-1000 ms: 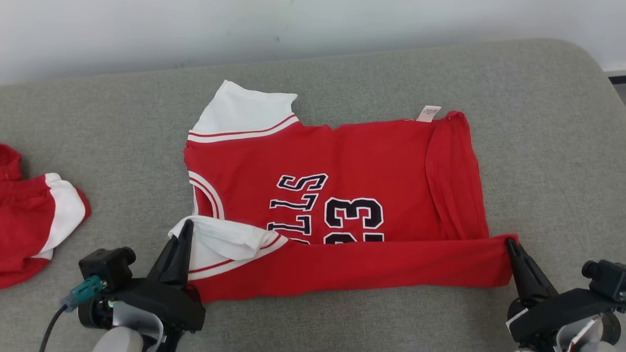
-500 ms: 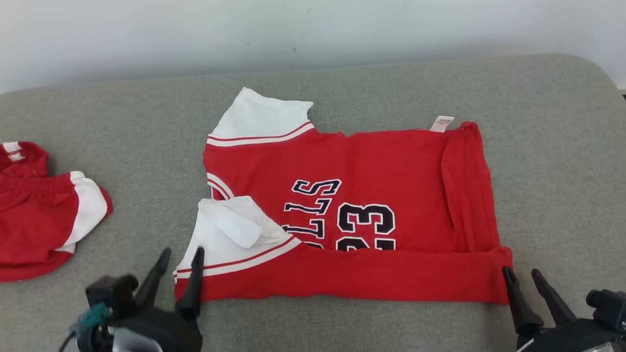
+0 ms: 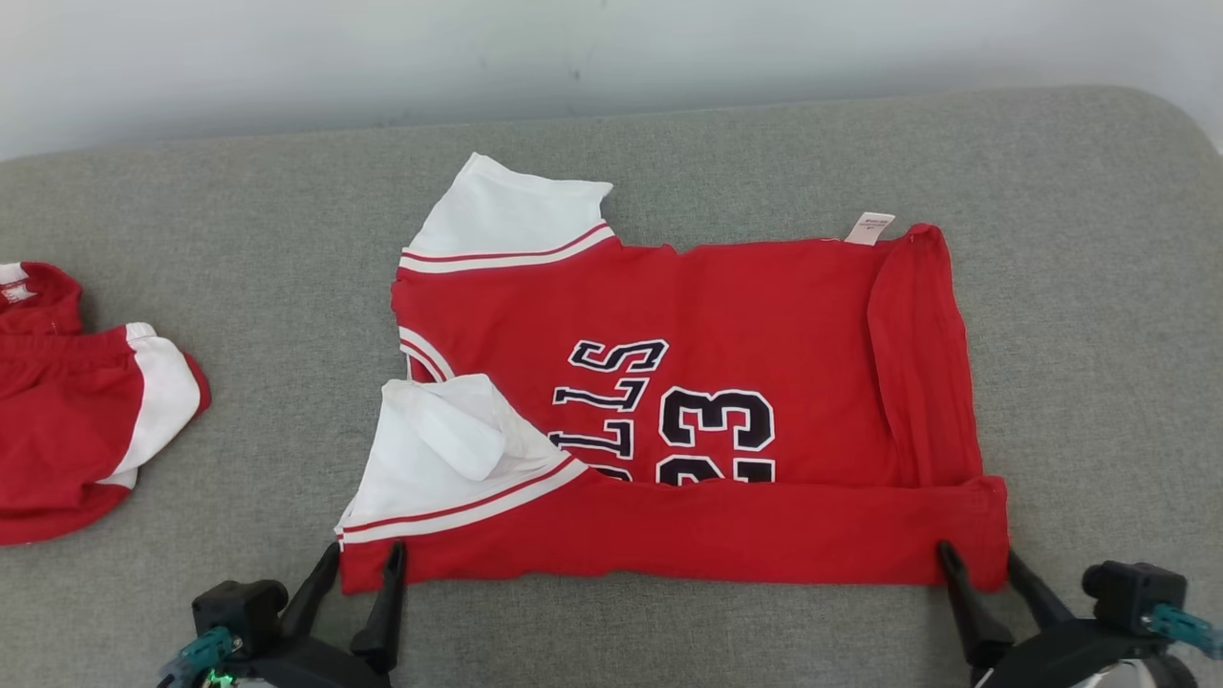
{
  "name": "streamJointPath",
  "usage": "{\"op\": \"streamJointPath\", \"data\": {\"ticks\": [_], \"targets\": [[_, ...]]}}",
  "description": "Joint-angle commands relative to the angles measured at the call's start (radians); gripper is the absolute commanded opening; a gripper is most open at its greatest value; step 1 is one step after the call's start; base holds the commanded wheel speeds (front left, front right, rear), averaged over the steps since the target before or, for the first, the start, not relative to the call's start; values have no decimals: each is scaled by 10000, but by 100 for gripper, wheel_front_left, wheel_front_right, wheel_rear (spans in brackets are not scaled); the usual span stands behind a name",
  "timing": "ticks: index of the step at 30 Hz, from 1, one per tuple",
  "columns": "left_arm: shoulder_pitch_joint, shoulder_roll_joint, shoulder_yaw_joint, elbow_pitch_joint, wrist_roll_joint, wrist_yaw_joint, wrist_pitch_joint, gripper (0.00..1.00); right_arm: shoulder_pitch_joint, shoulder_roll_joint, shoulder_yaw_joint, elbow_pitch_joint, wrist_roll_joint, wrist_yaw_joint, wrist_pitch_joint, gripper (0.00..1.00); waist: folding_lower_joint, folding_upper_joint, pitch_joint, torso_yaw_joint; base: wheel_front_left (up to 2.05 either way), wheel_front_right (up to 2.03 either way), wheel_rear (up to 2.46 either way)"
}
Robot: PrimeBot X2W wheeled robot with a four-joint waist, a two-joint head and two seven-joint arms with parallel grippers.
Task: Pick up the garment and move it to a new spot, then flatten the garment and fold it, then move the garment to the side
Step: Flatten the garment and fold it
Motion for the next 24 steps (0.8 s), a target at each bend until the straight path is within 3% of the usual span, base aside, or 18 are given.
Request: {"op": "streamJointPath", "data": {"ticks": [1, 2, 3, 4, 15, 24], "targets": [[-58, -42, -125, 318, 14, -19, 107, 100, -134, 132, 131, 144, 6, -28, 9, 44, 0, -1, -14, -11, 0, 0, 0], [-80, -89, -163, 479, -40, -44, 163, 48, -182, 174, 210, 215, 57, -28, 11, 0, 0, -1, -56, 1, 0, 0, 0], [-101, -119, -193, 626, -88, -84, 182, 19, -211, 214, 263, 305, 100, -28, -16, 0, 0, -1, -113, 17, 0, 0, 0], [-114, -150, -202, 741, -137, -127, 159, 0, -234, 241, 304, 388, 122, -28, -80, 0, 0, -1, -184, 41, 0, 0, 0], [488, -106, -244, 1089, -240, -252, -56, 0, 470, 40, 486, 365, 649, -28, -503, 0, 0, -1, -1493, 623, 0, 0, 0], [2124, -140, -151, -171, -457, 190, -96, 0, 2416, -288, -163, -1443, 555, -28, 371, 0, 0, -1, -1993, 828, 0, 0, 0]]}}
